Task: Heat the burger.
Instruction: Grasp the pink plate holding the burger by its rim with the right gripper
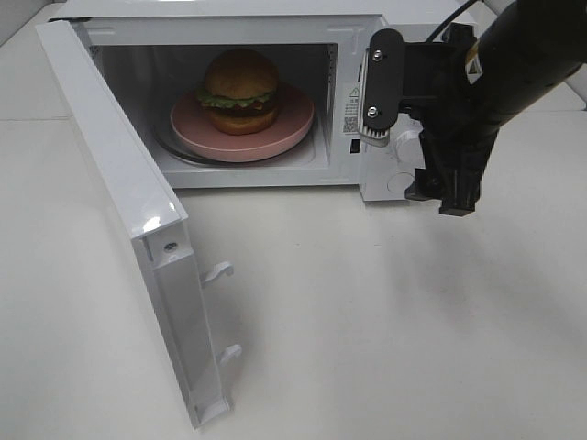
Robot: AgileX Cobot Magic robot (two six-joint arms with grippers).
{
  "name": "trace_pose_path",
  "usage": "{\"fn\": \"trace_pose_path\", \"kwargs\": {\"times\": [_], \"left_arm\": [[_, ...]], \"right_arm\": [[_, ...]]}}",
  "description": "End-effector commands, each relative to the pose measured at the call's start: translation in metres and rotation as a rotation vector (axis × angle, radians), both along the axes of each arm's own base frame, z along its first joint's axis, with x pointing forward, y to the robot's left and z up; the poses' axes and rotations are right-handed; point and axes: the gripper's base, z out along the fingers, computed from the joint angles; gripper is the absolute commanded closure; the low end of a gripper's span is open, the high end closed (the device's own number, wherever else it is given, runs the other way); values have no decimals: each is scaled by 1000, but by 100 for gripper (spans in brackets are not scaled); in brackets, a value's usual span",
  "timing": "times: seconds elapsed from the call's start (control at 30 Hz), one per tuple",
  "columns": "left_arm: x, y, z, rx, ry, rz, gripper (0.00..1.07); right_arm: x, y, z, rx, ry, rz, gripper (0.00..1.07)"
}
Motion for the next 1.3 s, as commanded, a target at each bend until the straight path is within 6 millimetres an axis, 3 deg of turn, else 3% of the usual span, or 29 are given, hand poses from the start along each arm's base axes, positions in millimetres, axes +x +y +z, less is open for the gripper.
{"fn": "trace_pose_path", "kwargs": {"times": [0.03,0.17,0.43,1.3], "left_arm": [[-2,0,0,0,-27,3,17],[-2,0,0,0,-27,3,17],[-2,0,0,0,-27,3,17],[-2,0,0,0,-27,3,17]], "right_arm": [[6,15,-2,24,-21,27,19],[11,39,-12,50,-24,67,19],[24,65,-34,33,10,99,19],[90,107,-77,30,-92,183,22]]}}
